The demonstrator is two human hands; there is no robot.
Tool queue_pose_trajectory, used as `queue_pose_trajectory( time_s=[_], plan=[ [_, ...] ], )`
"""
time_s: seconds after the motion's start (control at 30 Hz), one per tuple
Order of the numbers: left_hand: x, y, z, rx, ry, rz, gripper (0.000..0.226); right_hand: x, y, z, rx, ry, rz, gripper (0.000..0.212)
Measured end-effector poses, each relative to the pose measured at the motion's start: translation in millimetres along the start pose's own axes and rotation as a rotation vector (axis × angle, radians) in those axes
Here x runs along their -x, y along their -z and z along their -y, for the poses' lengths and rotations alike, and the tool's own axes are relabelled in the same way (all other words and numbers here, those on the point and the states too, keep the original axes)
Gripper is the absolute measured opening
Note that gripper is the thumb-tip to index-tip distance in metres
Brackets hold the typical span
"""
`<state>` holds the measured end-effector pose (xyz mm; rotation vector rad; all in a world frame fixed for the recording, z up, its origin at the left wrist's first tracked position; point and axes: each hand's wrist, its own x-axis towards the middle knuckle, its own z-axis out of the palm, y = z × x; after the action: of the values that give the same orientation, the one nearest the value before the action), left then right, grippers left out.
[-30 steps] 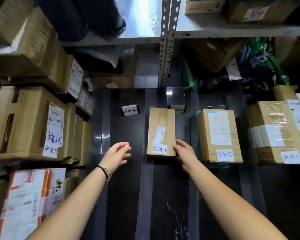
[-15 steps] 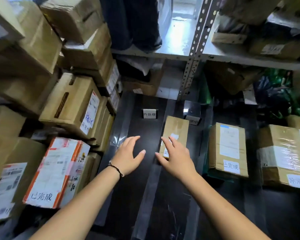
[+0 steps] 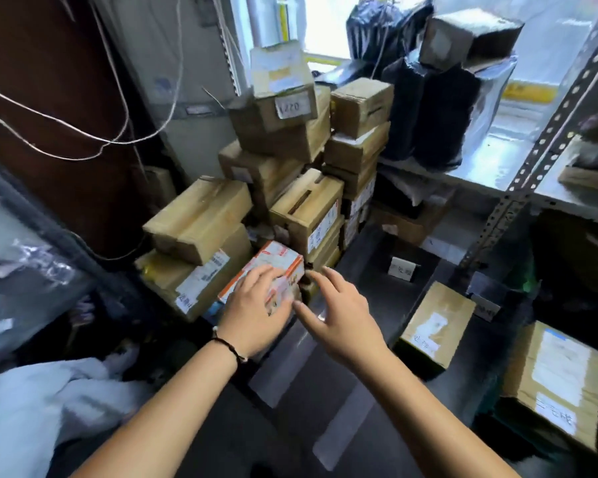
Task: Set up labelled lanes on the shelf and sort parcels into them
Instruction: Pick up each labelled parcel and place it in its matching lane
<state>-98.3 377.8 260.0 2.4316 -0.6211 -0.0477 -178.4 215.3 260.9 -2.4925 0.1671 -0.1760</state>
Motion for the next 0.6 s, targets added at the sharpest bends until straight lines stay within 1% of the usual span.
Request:
queue_pose_trajectory(
  time_s=[0.1, 0.23, 0.27, 0.33, 0.37, 0.43, 0.5, 0.53, 0.6],
  plan=[
    [14, 41, 23, 0.028, 0.04, -0.058, 0.056, -3, -11, 40, 0.001, 0.082, 0.005, 0.06],
    [21, 87, 65, 0.066, 0.037, -0.117, 0.047, -16, -31, 84, 0.004, 0.126, 0.044, 0.059],
    [20, 97, 75, 0.077, 0.045, -0.122, 0.048, -21, -35, 95, -0.005, 0.125, 0.048, 0.059],
    [14, 117, 97, 0.101, 0.033, -0.147, 0.06, -38, -49, 114, -0.036, 0.101, 0.035, 0.058],
    [10, 123, 107, 0.115, 0.035, -0.155, 0.064, -47, -55, 122, -0.071, 0.068, 0.037, 0.056],
    [4, 142, 126, 0.148, 0.038, -0.151, 0.06, -67, -71, 141, -0.202, -0.048, 0.064, 0.051],
    [-4, 158, 147, 0.161, 0.021, -0.15, 0.055, -88, -87, 160, -0.4, -0.205, 0.073, 0.045],
    [-8, 163, 157, 0.159, 0.013, -0.142, 0.056, -97, -93, 167, -0.522, -0.288, 0.065, 0.04],
    [-18, 175, 179, 0.176, 0.004, -0.135, 0.056, -119, -107, 180, -0.691, -0.425, 0.005, 0.031]
  ],
)
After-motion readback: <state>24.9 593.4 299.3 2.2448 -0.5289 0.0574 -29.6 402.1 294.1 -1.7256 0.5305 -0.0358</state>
